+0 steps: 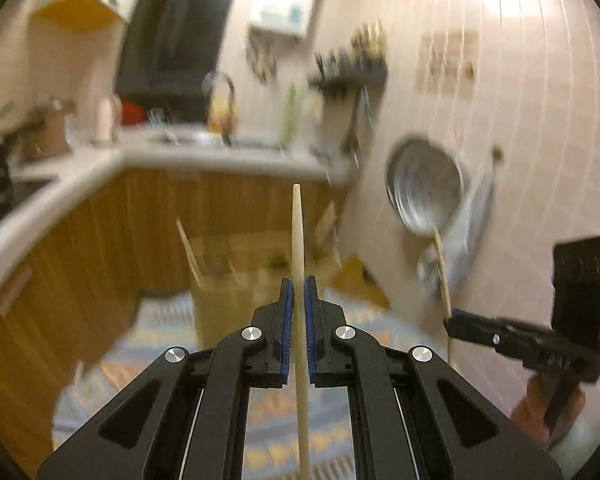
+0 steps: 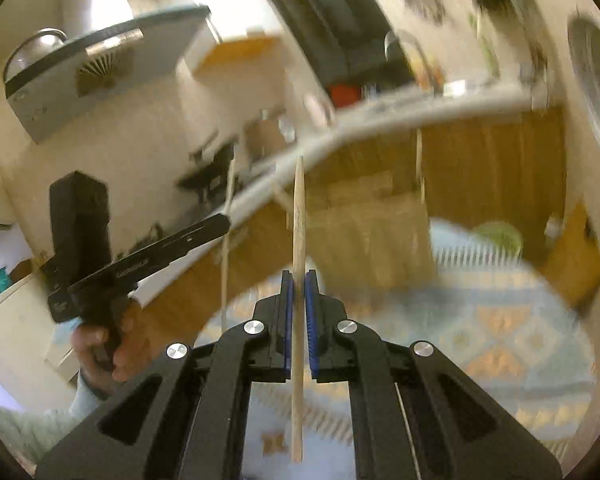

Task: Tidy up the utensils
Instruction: 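Lift both held chopsticks up over the beige basket, then open both tools to drop the chopsticks into the basket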

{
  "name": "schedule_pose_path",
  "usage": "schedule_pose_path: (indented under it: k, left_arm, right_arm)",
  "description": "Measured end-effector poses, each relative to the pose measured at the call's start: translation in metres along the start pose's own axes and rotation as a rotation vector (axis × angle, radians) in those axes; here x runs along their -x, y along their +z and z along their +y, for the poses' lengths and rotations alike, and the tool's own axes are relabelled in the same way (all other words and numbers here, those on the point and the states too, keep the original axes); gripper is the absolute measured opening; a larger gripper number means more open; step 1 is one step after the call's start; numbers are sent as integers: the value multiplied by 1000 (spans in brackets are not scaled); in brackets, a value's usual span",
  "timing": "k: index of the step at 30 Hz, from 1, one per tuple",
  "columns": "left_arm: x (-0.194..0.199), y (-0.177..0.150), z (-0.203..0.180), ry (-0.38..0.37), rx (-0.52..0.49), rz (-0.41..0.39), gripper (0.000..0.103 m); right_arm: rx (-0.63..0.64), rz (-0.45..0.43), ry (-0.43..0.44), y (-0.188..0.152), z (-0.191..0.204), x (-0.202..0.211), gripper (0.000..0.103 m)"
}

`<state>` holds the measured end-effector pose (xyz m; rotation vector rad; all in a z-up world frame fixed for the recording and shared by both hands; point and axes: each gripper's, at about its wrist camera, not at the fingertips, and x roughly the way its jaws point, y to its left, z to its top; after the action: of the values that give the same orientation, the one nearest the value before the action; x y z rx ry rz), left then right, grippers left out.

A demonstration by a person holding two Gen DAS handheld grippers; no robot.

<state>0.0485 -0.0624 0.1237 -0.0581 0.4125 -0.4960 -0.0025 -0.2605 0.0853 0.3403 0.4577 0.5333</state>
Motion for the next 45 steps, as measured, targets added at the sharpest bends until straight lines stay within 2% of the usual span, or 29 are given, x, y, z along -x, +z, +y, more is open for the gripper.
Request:
schedule_pose_path:
  k: [2, 5, 8, 11, 15, 21, 30, 36, 38, 39, 42, 43, 44, 45]
  left_arm:
    - [6, 18, 3, 8, 12, -109, 4]
    - [-1, 34, 5, 29, 28, -226, 4]
    - [-16, 42, 9, 60, 28, -315, 4]
    - [-34, 47, 18, 95, 22, -363, 4]
    - [-61, 50, 28, 123, 18, -385, 4]
    - [-86, 45, 36, 180, -6, -409, 4]
    - [-119, 27, 47, 251, -13, -395, 4]
    - [-123, 16, 50, 254, -6, -386, 5]
    - [-118, 14, 49, 240, -14, -385, 14]
    - [-114, 14, 48, 233, -17, -379, 23]
    - [-99, 15, 45, 213, -18, -359, 29]
    - [-92, 15, 44, 201, -16, -354, 35]
    - [-85, 14, 42, 188, -14, -349, 41]
    - [-74, 12, 41, 177, -12, -344, 53]
  right_arm:
    - [0, -56, -1, 21, 2, -12, 5]
    - [6, -123, -26, 47, 2, -25, 5]
    - [39, -191, -95, 68, -4, -38, 5]
    - [54, -234, -163, 86, -12, -53, 5]
    - [35, -271, -210, 103, -37, -76, 5]
    - [37, -324, -307, 111, -61, -107, 5]
    - [84, -347, -416, 85, -81, -140, 5]
    - [102, -345, -414, 67, -84, -140, 5]
    - [97, -323, -404, 61, -84, -134, 6]
    - [100, -301, -398, 58, -82, -130, 7]
    - [112, -250, -370, 52, -77, -118, 28]
    - [128, -243, -369, 46, -71, -109, 40]
    - [140, -236, -368, 43, -67, -104, 47]
    - [152, -230, -370, 39, -62, -97, 47]
